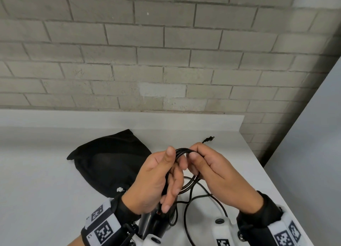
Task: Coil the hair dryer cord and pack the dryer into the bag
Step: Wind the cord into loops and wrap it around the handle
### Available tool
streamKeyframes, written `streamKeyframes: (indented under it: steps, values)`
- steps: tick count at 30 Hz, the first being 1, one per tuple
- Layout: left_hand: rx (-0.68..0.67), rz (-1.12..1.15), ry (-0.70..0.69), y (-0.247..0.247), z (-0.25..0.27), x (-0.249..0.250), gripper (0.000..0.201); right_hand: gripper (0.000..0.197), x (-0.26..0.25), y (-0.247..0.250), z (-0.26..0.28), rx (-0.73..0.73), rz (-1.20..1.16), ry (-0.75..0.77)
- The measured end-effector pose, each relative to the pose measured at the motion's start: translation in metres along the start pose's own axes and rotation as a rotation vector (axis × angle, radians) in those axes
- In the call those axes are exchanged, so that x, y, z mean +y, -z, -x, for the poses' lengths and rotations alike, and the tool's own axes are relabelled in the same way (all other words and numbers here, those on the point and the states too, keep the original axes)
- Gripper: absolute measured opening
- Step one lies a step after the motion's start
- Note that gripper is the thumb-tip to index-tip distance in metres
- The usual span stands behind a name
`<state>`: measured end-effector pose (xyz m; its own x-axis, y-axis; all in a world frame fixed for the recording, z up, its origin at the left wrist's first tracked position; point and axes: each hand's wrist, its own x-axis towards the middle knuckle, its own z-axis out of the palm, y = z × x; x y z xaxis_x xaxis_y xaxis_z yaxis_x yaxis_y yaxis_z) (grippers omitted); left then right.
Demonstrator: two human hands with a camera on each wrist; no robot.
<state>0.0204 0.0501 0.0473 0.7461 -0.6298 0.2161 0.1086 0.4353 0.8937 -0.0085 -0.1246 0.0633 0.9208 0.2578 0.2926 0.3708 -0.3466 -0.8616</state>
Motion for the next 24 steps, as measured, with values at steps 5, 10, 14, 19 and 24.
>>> streamKeyframes:
  steps: [5,10,14,19,24]
  values:
    - [0.145,-0.076,0.026,-0.004,0.001,0.0,0.052,0.028,0.01,-0.002,0.002,0.118,-0.045,0.0]
    - [0.109,0.022,0.011,-0.003,0.005,-0.003,0.042,0.027,0.016,-0.009,0.001,0.15,-0.101,-0.007]
    - [0.052,0.154,-0.019,0.0,0.006,-0.008,0.037,0.028,0.021,-0.014,-0.003,0.177,-0.221,-0.05]
    - [0.212,0.206,-0.075,0.0,0.006,-0.006,0.032,0.025,0.049,-0.02,0.004,0.114,-0.338,-0.143]
    - [0.445,0.202,-0.169,0.009,0.005,0.005,0.032,0.019,0.074,-0.046,0.033,-0.054,-0.495,-0.366]
